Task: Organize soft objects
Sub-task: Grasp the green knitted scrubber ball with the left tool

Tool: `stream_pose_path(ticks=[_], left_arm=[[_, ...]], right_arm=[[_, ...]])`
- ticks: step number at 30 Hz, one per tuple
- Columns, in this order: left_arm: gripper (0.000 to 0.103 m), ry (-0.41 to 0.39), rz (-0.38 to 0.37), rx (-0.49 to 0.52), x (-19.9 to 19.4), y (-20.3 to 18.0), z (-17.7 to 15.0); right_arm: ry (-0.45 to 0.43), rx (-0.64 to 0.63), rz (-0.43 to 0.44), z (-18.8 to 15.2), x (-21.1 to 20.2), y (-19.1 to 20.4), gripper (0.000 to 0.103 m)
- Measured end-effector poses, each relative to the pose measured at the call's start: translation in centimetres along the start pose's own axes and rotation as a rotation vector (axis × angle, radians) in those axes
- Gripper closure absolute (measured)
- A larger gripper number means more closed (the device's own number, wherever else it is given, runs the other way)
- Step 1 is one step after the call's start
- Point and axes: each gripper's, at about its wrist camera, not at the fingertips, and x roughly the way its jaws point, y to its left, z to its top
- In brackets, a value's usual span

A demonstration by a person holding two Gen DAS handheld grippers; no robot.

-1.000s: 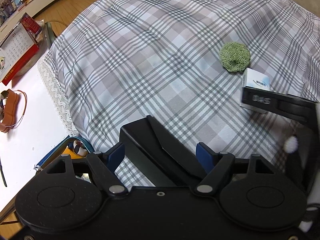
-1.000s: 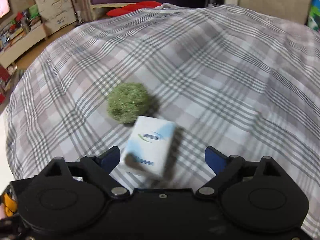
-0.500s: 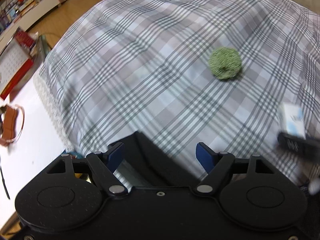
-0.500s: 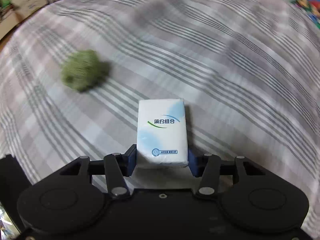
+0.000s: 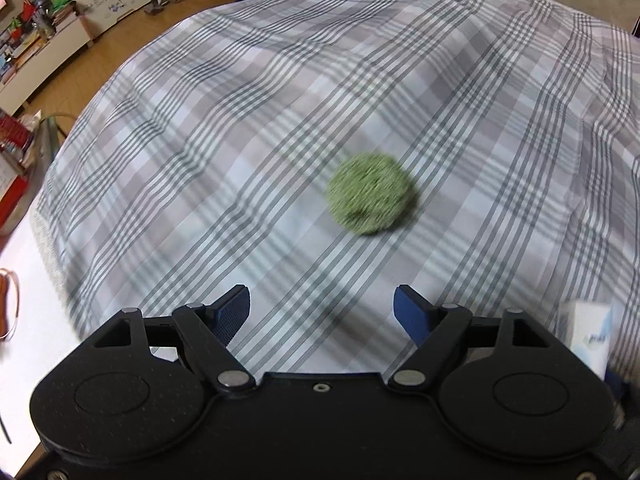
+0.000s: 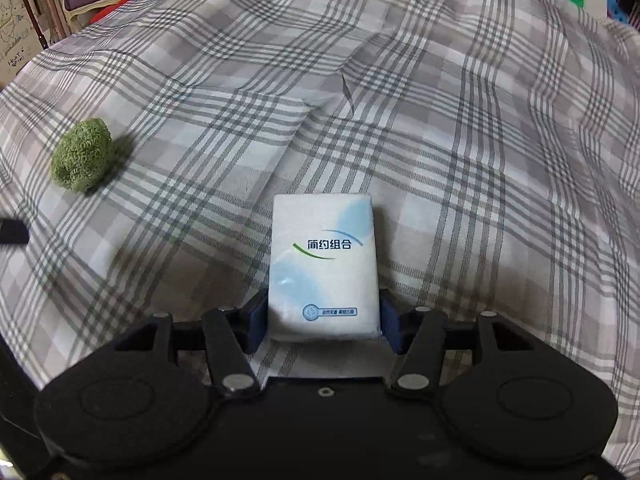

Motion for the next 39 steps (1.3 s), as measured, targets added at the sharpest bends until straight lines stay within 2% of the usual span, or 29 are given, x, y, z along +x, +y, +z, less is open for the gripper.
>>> stream_pose_path(ticks=[8,17,19,30,31,33,34,36,38,39], left_arm=[[0.024,-0.029,0.004,-0.005,2.1,-1.6,2.2],[0.022,-0.024,0.019,0.003,4.9,-2.6,4.5],[0.022,-0.015,0.018,-0.004,5.7,-2.8,4.8],[0.022,0.052,0.005,-0.064,10.0,-2.3,5.8],[0.022,0.053,-0.009,-0.074,10.1,-2.1,5.8],[0.032,0.056,-0.05,-0.092,10.1,-1.7,5.8],[0.042,0.061,-0.073,-0.099,9.9,-1.6,5.8],[0.045,0.06,-0.07,-0.098,9.4,-1.6,5.6],[0.046,0.054,-0.033,-0.076,8.9,-2.2,4.9],[0.046,0.049,-0.022,-0.063,8.5,-2.6,4.5]], right_arm=[[-0.009,0.006,0.02,0.3,0.4,0.0,0.038],[-0.003,0.024,0.06,0.4,0.4,-0.2,0.029],[-0.001,0.026,0.069,0.4,0.5,-0.1,0.025],[0.0,0.047,0.095,0.6,0.7,-0.2,0.017],[0.0,0.048,0.096,0.6,0.7,-0.2,0.017],[0.001,0.054,0.1,0.7,0.8,-0.3,0.017],[0.0,0.056,0.099,0.7,0.8,-0.4,0.018],[-0.007,0.054,0.079,0.7,0.7,-0.4,0.023],[-0.025,0.04,0.039,0.7,0.5,-0.2,0.035],[-0.035,0.031,0.02,0.6,0.4,-0.2,0.046]])
